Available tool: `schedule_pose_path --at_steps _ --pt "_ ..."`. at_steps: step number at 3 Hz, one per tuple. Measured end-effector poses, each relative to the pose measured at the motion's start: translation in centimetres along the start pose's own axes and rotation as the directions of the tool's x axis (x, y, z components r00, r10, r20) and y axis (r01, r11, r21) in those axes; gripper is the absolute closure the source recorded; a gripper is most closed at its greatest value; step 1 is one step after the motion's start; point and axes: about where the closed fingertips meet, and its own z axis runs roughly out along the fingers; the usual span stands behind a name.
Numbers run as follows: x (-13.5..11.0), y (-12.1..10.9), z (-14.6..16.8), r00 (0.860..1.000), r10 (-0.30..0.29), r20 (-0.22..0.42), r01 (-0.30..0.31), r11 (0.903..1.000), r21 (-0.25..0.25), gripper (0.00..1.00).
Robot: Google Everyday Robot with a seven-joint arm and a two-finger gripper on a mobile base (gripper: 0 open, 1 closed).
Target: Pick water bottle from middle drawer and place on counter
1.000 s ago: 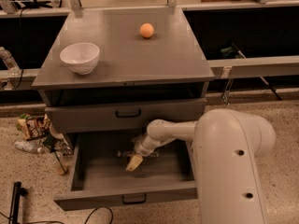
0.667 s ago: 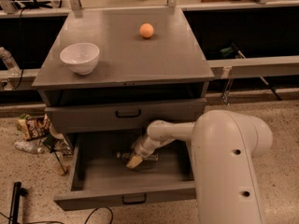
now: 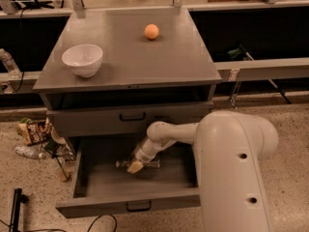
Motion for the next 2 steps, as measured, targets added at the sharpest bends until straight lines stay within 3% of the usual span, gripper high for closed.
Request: schedule_pose_path --at_steps 1,2 --pt "-0.8 1.5 -2.7 1.000 0.006 0.009 -0.006 1.0000 0.006 1.00" --pt "-0.9 3.5 -6.5 0.998 0.056 0.038 -0.059 0.9956 0.073 1.00"
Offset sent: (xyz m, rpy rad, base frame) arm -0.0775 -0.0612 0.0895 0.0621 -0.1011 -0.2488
